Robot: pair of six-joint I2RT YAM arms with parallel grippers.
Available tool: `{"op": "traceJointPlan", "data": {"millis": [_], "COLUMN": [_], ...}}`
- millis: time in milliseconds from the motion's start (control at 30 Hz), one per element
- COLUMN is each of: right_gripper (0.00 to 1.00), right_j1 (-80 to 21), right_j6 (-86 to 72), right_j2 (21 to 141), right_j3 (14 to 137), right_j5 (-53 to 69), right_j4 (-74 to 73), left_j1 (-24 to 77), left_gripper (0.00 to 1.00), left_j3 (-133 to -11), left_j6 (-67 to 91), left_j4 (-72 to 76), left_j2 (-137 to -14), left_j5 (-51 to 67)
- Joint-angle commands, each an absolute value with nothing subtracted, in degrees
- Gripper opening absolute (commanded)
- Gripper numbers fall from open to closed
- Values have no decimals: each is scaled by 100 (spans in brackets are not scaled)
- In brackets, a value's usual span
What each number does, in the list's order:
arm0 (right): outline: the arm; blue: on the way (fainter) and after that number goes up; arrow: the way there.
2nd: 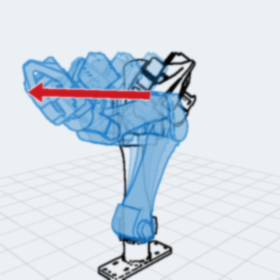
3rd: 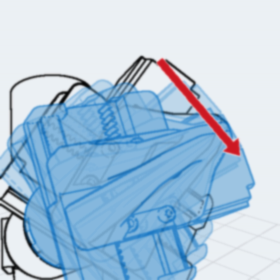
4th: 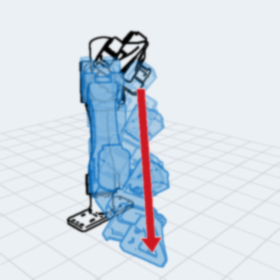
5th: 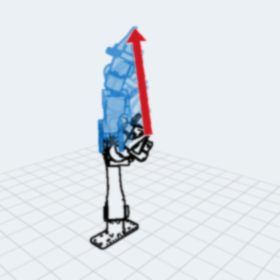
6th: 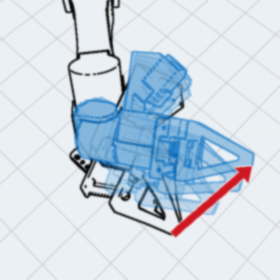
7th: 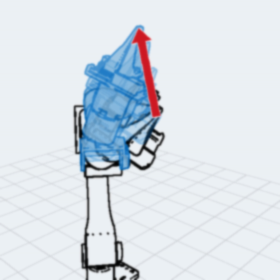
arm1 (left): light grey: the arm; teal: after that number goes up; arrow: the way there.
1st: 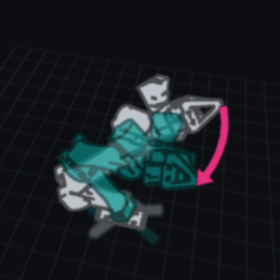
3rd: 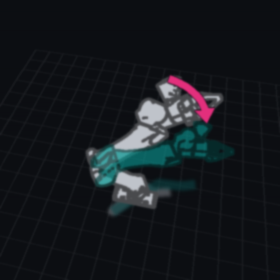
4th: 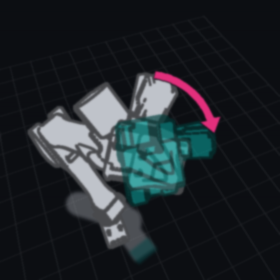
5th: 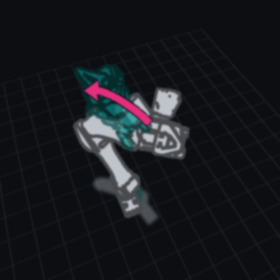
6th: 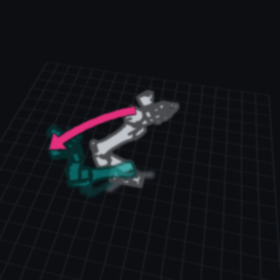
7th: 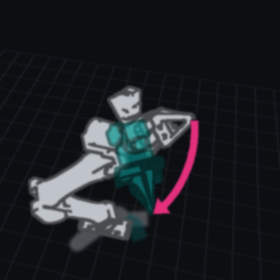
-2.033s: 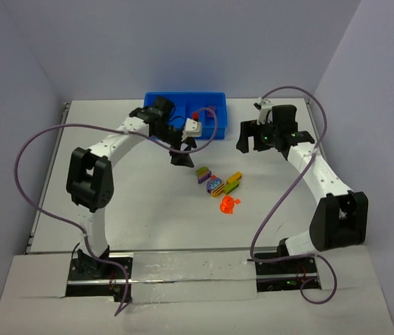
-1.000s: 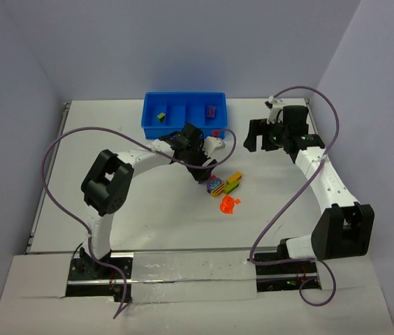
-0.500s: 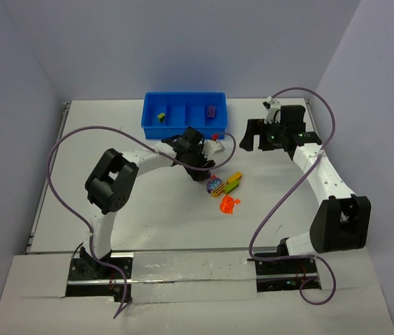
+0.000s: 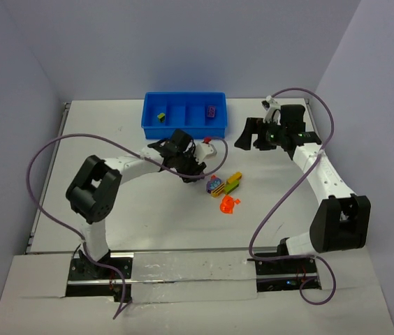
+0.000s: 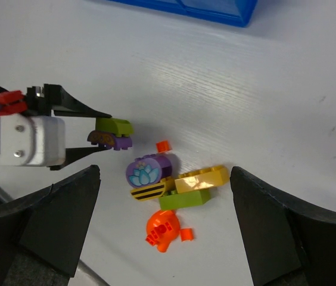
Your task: Sort the legos into containers by color
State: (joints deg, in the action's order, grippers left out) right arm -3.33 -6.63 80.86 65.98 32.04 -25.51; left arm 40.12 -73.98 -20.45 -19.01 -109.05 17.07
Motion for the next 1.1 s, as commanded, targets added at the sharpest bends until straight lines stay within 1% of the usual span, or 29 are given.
{"op": "traceJointPlan", "data": {"millis": [0,33,100,233,367,433,567,800,1067], "right_gripper": [96,96,97,96,95,95,94,93,86], "right_j1": [-308,-317,-374,-662,-974,-1321,-1569,-1625,-1652], "right_j6": [-1054,-1201,-1591,-2153,-2602,-2696,-2959,-3431,-3913], "right_j2": [8054,7952,7800,7872,8034,8150,8378,8689,9157], "right_j3": [6461,6323,6092,6228,6493,6620,6807,7088,7222], "right_j5": [3924,4075,4358,4760,4822,4609,4524,4465,4467], "right_j4": [-1999,-1787,-1338,-1100,-929,-951,-825,-674,-551], "left_j1": [3897,3849,3800,3787,3785,3779,3779,3797,3788], "left_gripper": [5,0,0,0,0,0,0,0,0], "left_j3": [-7824,-7929,-7944,-7491,-7746,-7829,-7876,-7909,-8024], "left_j6": [-1680,-1427,-1067,-401,85,377,615,763,958], "left_j4": [-1669,-1771,-1653,-944,-1052,-1011,-1029,-1097,-1099], "left_j2": [-10209,-10181,-10040,-9375,-9354,-9325,-9292,-9224,-9255], "left_j5": [1773,1696,1548,1285,869,654,792,975,1175]}}
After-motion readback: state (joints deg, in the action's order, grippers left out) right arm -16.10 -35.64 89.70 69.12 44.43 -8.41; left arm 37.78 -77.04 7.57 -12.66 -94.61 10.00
